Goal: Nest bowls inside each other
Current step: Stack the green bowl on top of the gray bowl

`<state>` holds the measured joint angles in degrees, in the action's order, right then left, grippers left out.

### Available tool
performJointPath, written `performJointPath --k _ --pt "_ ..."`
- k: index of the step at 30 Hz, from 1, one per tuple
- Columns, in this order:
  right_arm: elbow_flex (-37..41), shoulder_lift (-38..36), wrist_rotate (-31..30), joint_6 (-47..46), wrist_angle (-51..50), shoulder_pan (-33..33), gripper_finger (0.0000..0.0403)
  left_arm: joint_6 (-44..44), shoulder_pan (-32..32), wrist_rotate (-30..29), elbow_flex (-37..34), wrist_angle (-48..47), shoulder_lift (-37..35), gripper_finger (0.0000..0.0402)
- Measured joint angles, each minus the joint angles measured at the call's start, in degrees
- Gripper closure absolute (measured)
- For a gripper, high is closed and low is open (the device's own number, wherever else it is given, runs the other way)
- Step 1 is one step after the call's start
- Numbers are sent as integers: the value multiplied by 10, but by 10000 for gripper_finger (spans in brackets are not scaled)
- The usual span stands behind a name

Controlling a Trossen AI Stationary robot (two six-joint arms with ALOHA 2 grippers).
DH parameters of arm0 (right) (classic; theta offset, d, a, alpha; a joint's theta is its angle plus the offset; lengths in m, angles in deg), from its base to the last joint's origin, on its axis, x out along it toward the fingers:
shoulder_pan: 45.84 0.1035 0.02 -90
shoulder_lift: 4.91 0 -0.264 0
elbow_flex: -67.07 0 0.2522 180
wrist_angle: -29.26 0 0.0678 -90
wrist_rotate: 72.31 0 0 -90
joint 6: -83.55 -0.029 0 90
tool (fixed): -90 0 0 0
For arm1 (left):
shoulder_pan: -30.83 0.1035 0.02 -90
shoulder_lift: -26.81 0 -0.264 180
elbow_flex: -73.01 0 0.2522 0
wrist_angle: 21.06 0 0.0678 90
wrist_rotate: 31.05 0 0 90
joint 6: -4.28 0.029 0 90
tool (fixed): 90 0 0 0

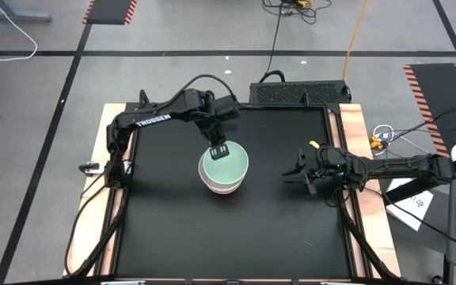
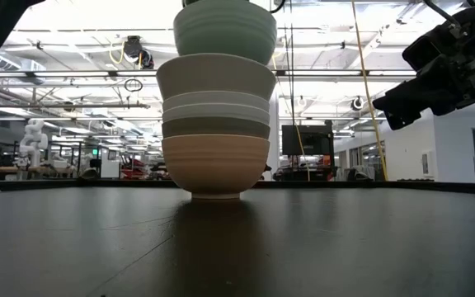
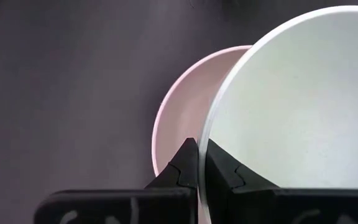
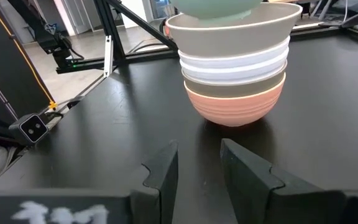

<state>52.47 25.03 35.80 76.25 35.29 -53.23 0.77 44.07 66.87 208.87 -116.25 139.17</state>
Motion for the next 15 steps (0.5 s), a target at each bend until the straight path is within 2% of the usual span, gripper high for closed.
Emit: performJointPath --k 15 --pt "0 1 0 -6 0 0 289 2 -3 -4 -80 40 0 395"
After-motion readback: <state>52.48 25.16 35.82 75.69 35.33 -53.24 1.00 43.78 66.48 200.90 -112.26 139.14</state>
